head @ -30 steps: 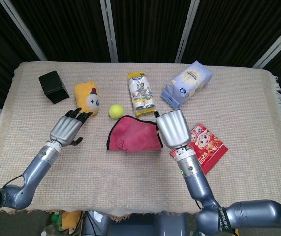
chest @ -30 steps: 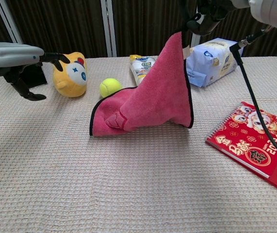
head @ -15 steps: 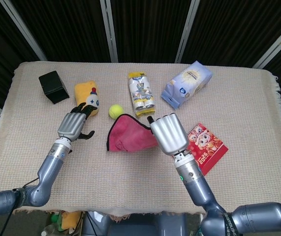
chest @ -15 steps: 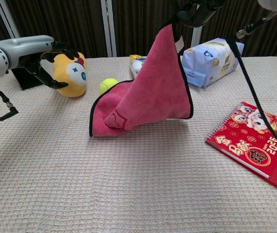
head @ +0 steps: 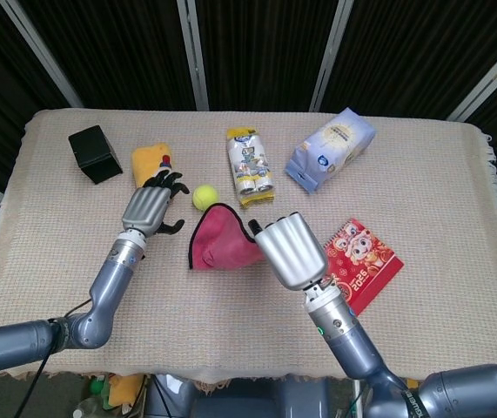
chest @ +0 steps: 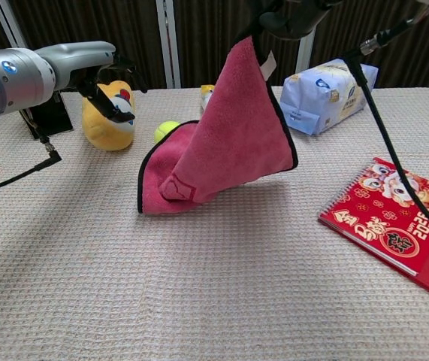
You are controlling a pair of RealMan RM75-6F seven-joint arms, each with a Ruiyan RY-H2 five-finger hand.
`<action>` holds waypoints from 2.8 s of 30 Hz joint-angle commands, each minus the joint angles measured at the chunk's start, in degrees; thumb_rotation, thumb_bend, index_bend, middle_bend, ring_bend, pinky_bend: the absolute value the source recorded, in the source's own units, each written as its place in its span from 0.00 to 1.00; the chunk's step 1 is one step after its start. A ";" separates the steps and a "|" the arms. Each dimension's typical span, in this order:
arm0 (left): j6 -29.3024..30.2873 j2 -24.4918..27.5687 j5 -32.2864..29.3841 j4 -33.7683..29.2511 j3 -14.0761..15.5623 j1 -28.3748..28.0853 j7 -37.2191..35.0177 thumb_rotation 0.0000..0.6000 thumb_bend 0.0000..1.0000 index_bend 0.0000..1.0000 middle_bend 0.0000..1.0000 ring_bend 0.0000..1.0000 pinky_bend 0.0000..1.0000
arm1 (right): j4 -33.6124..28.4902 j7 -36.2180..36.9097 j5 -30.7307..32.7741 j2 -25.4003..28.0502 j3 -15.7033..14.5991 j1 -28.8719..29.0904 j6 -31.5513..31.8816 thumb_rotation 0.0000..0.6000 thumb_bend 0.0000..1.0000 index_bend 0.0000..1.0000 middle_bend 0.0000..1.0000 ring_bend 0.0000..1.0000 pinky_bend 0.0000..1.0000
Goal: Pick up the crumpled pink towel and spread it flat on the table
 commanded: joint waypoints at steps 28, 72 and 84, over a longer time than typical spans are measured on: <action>-5.36 -8.57 -11.01 10.47 -1.61 -10.25 2.98 1.00 0.33 0.28 0.07 0.00 0.12 | -1.90 3.42 -2.72 2.78 -0.35 -0.91 -3.48 1.00 0.60 0.66 1.00 1.00 0.97; -9.68 -7.09 -16.80 11.42 1.85 -13.53 0.11 1.00 0.45 0.62 0.09 0.00 0.12 | -1.68 3.62 -3.79 3.22 -0.56 -2.01 -4.05 1.00 0.61 0.66 1.00 1.00 0.97; -7.51 -3.20 -13.71 7.19 1.09 -12.22 -2.14 1.00 0.45 0.65 0.09 0.00 0.12 | -0.95 5.03 -3.69 4.55 -0.54 -3.56 -3.09 1.00 0.61 0.66 1.00 1.00 0.97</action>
